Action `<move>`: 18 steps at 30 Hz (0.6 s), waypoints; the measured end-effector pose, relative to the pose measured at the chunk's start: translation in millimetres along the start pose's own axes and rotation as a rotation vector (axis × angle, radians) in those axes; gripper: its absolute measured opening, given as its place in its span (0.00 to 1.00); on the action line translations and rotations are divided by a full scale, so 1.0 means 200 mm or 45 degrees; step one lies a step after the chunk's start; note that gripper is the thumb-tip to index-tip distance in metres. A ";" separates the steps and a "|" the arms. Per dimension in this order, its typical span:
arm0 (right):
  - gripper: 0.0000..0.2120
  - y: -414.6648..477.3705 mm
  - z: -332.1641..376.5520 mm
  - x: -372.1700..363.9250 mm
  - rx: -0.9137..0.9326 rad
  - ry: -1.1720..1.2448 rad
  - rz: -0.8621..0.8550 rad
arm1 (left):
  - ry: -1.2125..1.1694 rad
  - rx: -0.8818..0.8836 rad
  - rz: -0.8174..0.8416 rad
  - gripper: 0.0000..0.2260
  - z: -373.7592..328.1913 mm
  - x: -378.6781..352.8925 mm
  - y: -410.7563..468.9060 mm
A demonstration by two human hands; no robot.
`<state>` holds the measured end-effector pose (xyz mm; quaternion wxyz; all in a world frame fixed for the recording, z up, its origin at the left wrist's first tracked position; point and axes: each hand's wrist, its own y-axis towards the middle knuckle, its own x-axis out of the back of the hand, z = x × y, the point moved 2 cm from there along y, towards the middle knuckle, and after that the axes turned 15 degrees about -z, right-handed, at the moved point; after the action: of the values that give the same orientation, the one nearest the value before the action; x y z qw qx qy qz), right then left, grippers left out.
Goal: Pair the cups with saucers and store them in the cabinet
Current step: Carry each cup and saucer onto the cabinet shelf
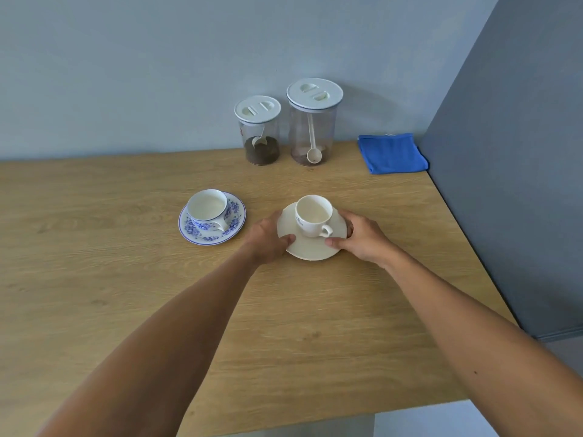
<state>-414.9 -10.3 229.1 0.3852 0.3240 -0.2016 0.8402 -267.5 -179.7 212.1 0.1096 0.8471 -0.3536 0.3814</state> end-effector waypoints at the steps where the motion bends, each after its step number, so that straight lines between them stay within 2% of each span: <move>1: 0.31 0.00 0.00 0.00 -0.011 0.034 -0.011 | -0.035 0.004 -0.001 0.30 0.00 0.00 0.00; 5: 0.31 -0.06 0.02 0.01 -0.051 0.184 -0.047 | -0.160 -0.010 -0.027 0.28 0.00 0.03 -0.04; 7: 0.28 -0.11 0.02 0.02 -0.062 0.229 -0.064 | -0.235 -0.008 -0.024 0.28 -0.01 0.05 -0.07; 18: 0.25 -0.65 0.08 0.05 -0.129 0.414 -0.088 | -0.452 -0.049 0.117 0.27 0.00 0.17 -0.49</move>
<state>-312.5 66.8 258.9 0.4573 0.1708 -0.1675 0.8565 -184.9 -126.0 244.9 0.0442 0.8818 -0.4128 0.2235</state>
